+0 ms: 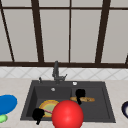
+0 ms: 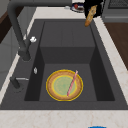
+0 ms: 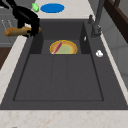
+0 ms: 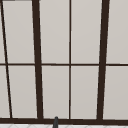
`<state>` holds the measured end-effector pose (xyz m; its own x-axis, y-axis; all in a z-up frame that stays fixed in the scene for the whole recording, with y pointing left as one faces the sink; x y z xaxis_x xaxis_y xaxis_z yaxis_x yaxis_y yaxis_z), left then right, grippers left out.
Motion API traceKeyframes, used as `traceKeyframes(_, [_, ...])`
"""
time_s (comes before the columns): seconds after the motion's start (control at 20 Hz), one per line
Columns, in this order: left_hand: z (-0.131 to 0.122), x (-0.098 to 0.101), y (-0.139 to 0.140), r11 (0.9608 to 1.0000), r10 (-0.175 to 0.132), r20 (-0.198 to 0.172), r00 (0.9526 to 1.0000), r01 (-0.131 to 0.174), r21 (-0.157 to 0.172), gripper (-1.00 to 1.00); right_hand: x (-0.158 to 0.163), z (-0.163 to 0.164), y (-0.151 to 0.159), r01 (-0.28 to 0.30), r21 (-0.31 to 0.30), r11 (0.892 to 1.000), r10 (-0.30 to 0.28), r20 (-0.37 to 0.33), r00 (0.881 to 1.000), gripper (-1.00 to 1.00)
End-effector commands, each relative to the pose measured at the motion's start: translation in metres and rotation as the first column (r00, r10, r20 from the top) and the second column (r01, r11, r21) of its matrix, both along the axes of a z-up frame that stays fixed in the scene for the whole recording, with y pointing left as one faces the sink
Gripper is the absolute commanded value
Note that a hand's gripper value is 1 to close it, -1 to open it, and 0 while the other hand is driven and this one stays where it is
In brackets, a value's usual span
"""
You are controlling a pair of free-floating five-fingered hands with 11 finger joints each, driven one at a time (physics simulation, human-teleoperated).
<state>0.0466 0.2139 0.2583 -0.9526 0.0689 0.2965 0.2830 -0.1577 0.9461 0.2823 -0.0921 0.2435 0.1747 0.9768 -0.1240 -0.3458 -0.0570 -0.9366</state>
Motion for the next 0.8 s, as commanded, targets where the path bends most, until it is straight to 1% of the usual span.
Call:
traceKeyframes(0.0, [0.000,0.000,0.000,1.0000,0.000,0.000,1.0000,0.000,0.000,0.00,0.010,-0.003,0.031,0.001,0.000,1.000,-0.001,0.020,1.000,1.00])
traceKeyframes(0.2, [0.000,0.000,0.000,1.0000,0.000,0.000,1.0000,0.000,0.000,0.00,0.025,-0.011,0.063,0.000,-0.023,1.000,0.000,0.018,1.000,1.00])
traceKeyframes(0.3, [0.000,0.000,0.000,1.0000,0.000,0.000,1.0000,0.000,0.000,0.00,0.032,-0.014,0.079,0.001,-0.022,1.000,0.000,0.019,1.000,1.00])
traceKeyframes(0.35, [0.000,0.000,0.000,1.0000,0.000,0.000,1.0000,0.000,0.000,0.00,0.036,-0.013,0.087,0.000,-0.008,1.000,0.000,0.023,1.000,1.00])
traceKeyframes(0.45, [0.000,0.000,0.000,1.0000,0.000,0.000,1.0000,0.000,0.000,0.00,0.039,-0.015,0.101,-0.001,-0.003,1.000,0.001,0.029,1.000,1.00])
traceKeyframes(0.6, [0.000,0.000,0.000,1.0000,0.000,0.000,1.0000,0.000,0.000,0.00,0.041,-0.020,0.114,-0.042,0.035,0.999,0.041,0.032,0.999,1.00])
traceKeyframes(0.65, [0.000,0.000,0.000,1.0000,0.000,0.000,1.0000,0.000,0.000,0.00,0.041,-0.021,0.120,-0.059,0.037,0.998,0.057,0.035,0.998,1.00])
traceKeyframes(0.75, [0.000,0.000,0.000,1.0000,0.000,0.000,1.0000,0.000,0.000,0.00,0.040,-0.023,0.127,-0.108,0.048,0.993,0.105,0.043,0.993,1.00])
